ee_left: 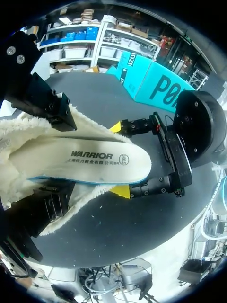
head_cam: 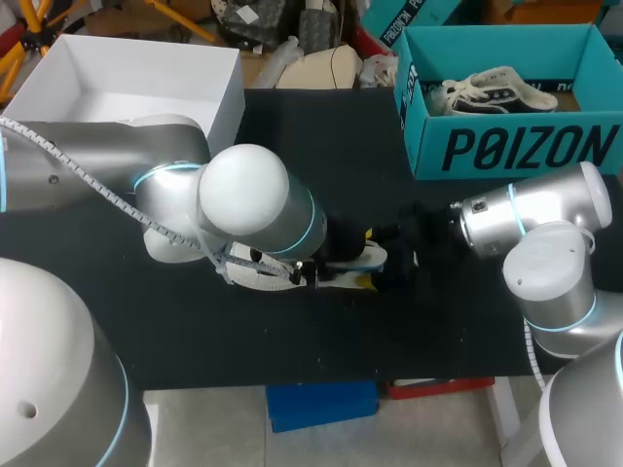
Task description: Take the shoe out of the shoebox, open the shoe tongue, remove and reinsert the insole, then place the shoe into the shoebox
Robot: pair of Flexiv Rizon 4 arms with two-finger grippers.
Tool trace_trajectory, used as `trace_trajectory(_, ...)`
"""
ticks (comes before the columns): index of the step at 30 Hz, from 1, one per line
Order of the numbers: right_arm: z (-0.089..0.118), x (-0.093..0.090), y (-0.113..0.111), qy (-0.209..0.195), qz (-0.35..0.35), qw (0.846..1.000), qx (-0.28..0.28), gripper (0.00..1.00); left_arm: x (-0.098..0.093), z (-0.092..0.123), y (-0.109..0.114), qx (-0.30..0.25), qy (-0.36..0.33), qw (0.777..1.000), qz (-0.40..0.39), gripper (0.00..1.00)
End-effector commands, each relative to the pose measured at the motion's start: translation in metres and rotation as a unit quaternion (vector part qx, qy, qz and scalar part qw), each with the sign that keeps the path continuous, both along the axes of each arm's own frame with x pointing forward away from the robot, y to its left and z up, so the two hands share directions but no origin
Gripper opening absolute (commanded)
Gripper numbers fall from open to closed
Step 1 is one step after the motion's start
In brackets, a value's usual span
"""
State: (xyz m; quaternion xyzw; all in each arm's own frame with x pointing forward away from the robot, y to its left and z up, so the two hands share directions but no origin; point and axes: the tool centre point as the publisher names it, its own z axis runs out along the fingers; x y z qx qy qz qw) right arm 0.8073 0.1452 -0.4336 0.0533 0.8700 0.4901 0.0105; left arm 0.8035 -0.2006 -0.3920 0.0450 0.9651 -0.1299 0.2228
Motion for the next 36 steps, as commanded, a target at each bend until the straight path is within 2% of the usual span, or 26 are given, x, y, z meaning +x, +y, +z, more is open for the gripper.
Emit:
trace_trajectory(1, -0.002, 0.000, 0.000, 0.001, 0.000, 1.000, 0.000, 0.00, 0.000, -0.010, -0.006, 0.002, -0.003, 1.000, 0.000, 0.67)
trace_trajectory(7, -0.002, 0.000, 0.000, 0.001, 0.000, 1.000, 0.000, 0.00, 0.001, -0.015, -0.006, 0.005, -0.013, 1.000, 0.003, 0.66)
trace_trajectory(16, -0.002, 0.000, 0.000, 0.001, 0.000, 1.000, 0.000, 0.00, 0.004, -0.014, -0.017, -0.009, -0.013, 1.000, 0.002, 0.49)
trace_trajectory(29, -0.002, 0.000, 0.000, 0.001, 0.000, 1.000, 0.000, 0.00, -0.004, -0.007, -0.051, -0.031, -0.015, 0.999, -0.013, 0.47)
trace_trajectory(34, -0.002, 0.000, 0.000, 0.001, 0.000, 1.000, 0.000, 0.00, -0.004, -0.007, -0.052, -0.034, -0.018, 0.999, -0.006, 0.39)
trace_trajectory(35, -0.002, 0.000, 0.000, 0.001, 0.000, 1.000, 0.000, 0.00, -0.004, -0.006, -0.052, -0.035, -0.018, 0.999, -0.005, 0.36)
trace_trajectory(36, -0.002, 0.000, 0.000, 0.001, 0.000, 1.000, 0.000, 0.00, -0.004, -0.005, -0.052, -0.035, -0.020, 0.999, -0.003, 0.27)
